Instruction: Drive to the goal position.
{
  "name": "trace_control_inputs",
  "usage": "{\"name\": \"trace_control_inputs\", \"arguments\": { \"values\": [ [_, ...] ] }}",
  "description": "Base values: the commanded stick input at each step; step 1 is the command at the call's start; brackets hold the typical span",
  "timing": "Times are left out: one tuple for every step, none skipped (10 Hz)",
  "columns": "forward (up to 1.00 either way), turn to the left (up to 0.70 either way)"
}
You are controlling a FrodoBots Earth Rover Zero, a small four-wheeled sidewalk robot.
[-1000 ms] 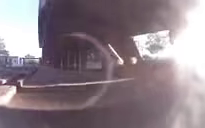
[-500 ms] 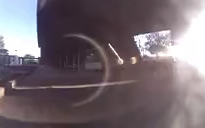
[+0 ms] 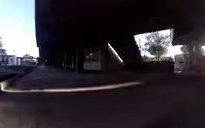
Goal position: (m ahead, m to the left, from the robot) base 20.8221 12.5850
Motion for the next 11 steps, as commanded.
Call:
{"name": "trace_control_inputs", "arguments": {
  "values": [
    [0.70,0.35],
    [0.70,0.35],
    [0.70,0.35],
    [0.70,0.35],
    [0.70,0.00],
    [0.70,0.00],
    [0.70,0.00],
    [0.70,0.00],
    [0.70,0.00],
    [0.70,0.00],
    [0.70,0.00]
  ]
}}
